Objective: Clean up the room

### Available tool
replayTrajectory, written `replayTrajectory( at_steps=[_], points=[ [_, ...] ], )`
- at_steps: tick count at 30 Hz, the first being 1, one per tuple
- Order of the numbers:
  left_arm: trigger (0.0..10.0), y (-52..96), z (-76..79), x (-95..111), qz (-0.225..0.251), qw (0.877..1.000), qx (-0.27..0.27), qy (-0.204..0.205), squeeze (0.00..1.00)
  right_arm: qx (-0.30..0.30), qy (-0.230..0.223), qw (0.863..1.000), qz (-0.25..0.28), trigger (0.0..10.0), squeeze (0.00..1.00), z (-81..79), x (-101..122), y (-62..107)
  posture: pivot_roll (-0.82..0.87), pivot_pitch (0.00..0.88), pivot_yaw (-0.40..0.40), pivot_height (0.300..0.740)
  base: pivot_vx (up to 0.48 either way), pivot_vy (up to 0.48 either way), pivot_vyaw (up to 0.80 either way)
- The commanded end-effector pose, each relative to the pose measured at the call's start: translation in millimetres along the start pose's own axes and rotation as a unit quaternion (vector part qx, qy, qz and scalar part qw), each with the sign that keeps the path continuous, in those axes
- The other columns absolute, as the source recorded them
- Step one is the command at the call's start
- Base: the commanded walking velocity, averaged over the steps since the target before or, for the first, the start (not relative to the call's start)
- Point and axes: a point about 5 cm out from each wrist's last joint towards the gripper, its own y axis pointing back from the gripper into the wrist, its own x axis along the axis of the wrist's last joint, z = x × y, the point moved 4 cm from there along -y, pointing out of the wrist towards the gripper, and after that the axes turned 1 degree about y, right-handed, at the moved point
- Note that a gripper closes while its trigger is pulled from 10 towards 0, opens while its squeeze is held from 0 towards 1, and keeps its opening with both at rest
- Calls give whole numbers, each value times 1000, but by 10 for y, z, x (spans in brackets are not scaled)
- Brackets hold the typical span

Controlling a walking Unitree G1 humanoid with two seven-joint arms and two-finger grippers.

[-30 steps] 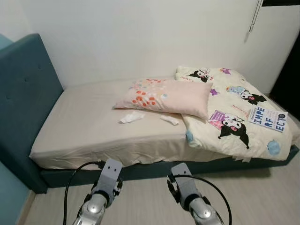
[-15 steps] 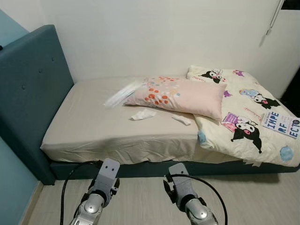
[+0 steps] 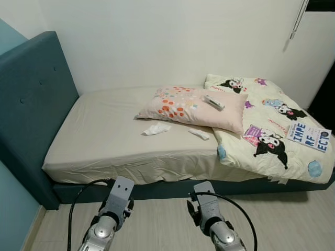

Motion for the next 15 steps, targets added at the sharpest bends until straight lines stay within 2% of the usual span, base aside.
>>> replayTrajectory(
  at_steps=[1,15],
  points=[
    [10000,5,30,-60,-11,1000,-5,0,0,1,-7,1000,-10,10000,0,-29,-52,13,-14,33,34,740,0,0,0],
    [10000,3,39,-80,-14,1000,-8,-6,0,-14,-9,1000,-13,10000,0,37,-55,10,-23,12,39,740,0,0,0]
  ],
)
